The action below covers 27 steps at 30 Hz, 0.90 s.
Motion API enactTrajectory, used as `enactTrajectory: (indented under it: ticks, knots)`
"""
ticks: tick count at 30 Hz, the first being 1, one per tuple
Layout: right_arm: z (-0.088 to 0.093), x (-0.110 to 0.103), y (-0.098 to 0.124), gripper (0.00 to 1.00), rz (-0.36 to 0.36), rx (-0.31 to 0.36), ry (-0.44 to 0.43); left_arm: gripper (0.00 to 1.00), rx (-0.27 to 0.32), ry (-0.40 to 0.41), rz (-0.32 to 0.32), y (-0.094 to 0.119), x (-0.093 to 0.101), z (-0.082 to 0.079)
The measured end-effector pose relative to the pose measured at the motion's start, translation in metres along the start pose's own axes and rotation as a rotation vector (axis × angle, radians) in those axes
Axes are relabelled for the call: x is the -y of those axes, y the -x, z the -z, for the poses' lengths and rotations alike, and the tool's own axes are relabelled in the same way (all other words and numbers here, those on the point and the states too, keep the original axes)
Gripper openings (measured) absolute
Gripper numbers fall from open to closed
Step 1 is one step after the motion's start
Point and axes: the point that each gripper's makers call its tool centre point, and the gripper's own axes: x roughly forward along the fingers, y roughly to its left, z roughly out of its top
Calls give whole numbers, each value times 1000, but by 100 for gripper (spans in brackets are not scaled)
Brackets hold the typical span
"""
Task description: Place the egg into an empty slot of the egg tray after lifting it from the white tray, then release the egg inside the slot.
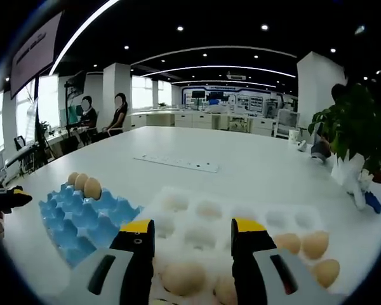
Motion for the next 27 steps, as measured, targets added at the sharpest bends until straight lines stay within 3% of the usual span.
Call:
enactTrajectory:
  ticks: [27]
  knots:
    - [7,52,10,50,108,-31,-21,100,-22,-16,24,-11,-3,0]
